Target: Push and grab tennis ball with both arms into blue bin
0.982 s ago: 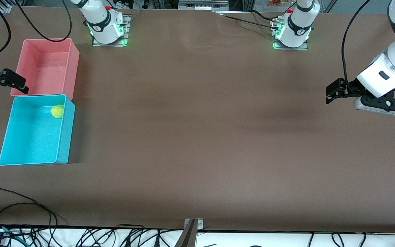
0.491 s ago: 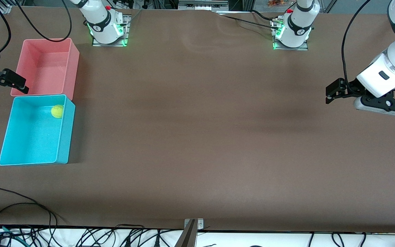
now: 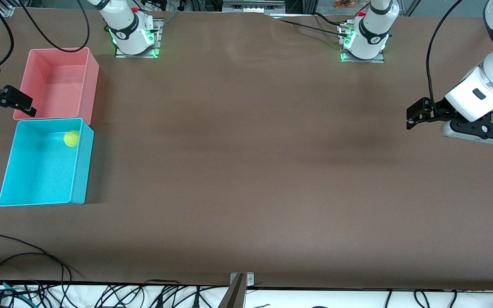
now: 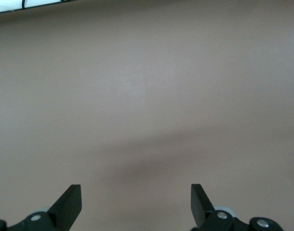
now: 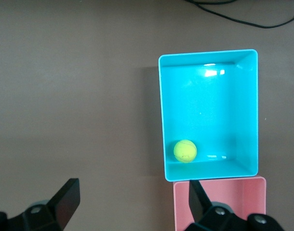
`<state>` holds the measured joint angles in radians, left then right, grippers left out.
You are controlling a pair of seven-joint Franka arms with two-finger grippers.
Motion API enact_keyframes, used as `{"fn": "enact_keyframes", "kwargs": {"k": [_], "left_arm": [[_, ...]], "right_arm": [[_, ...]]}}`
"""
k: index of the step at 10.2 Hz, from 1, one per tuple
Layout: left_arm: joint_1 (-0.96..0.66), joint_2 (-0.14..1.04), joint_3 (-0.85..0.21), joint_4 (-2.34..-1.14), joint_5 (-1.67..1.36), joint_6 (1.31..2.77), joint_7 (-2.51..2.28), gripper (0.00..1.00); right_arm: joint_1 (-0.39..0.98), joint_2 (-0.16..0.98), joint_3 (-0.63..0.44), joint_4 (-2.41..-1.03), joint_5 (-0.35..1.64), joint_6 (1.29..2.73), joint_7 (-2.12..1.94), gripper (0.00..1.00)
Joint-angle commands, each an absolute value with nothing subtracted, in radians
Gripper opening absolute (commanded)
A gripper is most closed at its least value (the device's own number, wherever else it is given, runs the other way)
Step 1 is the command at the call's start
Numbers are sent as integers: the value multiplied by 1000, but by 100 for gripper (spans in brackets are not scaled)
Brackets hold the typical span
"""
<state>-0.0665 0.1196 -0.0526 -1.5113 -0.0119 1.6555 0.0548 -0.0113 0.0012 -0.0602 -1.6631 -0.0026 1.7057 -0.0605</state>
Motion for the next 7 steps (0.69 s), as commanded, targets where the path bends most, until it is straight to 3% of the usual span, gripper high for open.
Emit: {"fn": "enact_keyframes", "kwargs": {"k": [1, 7], "left_arm": [[-67, 132, -49, -1480, -23, 1637, 60, 100], [-66, 132, -49, -1480, -23, 1637, 61, 100]], "right_arm": [[-23, -14, -54, -1666, 11, 1691, -84, 100], [-25, -3, -57, -1654, 8, 1683, -84, 100]]}}
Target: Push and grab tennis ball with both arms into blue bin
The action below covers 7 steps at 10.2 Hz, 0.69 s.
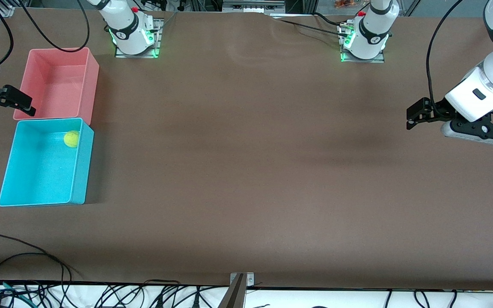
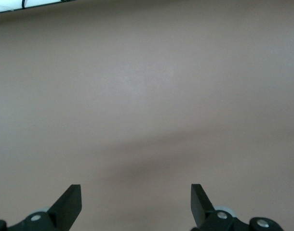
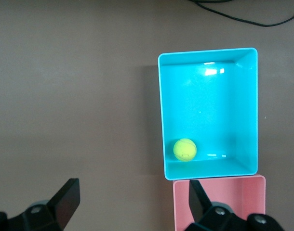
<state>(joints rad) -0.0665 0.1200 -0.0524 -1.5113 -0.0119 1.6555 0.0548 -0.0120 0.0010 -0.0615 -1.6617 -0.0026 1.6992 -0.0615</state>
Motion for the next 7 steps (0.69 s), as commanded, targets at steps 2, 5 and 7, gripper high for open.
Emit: {"fn": "enact_keyframes", "kwargs": {"k": [2, 5, 7], "left_arm": [[-66, 132, -49, -1480, -23, 1637, 61, 100], [-64, 132, -49, -1482, -23, 1637, 61, 100], [-64, 132, -49, -1482, -23, 1637, 61, 100]], "right_arm": [[-25, 3, -55, -1654, 8, 1683, -84, 100], [-25, 5, -57, -1654, 8, 1683, -84, 100], [-25, 5, -55, -1654, 8, 1683, -83, 100]]}}
